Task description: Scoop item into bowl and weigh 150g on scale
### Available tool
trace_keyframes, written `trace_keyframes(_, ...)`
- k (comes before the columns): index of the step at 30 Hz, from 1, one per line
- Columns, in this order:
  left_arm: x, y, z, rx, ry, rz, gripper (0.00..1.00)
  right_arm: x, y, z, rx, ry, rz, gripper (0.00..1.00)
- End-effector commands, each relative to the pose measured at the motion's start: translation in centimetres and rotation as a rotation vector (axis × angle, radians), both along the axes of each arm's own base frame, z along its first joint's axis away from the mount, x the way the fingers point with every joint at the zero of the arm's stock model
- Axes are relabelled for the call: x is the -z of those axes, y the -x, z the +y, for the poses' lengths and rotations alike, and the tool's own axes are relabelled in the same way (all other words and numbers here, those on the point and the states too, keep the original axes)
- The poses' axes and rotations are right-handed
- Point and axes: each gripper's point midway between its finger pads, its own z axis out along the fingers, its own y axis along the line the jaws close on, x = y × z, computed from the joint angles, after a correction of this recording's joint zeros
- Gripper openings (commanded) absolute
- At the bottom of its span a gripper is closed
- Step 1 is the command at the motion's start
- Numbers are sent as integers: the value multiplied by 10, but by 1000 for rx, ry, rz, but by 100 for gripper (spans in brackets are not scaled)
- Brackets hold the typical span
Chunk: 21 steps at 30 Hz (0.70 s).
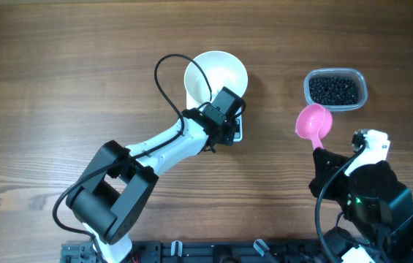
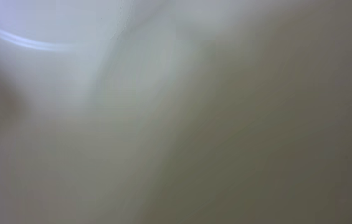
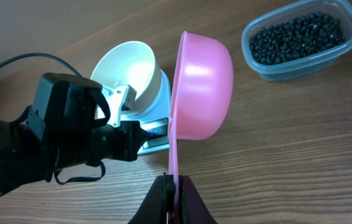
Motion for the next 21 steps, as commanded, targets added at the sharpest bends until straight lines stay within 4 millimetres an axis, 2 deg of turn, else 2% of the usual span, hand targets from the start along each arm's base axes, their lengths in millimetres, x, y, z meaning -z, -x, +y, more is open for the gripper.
trace_keyframes(1,8,3,-2,14,-12,16,4,-9,-2,-5,35,-13,-30,4)
trace_keyframes(21,6,-4,0,1,-22,-17,4,-9,-2,-5,35,-13,-30,4)
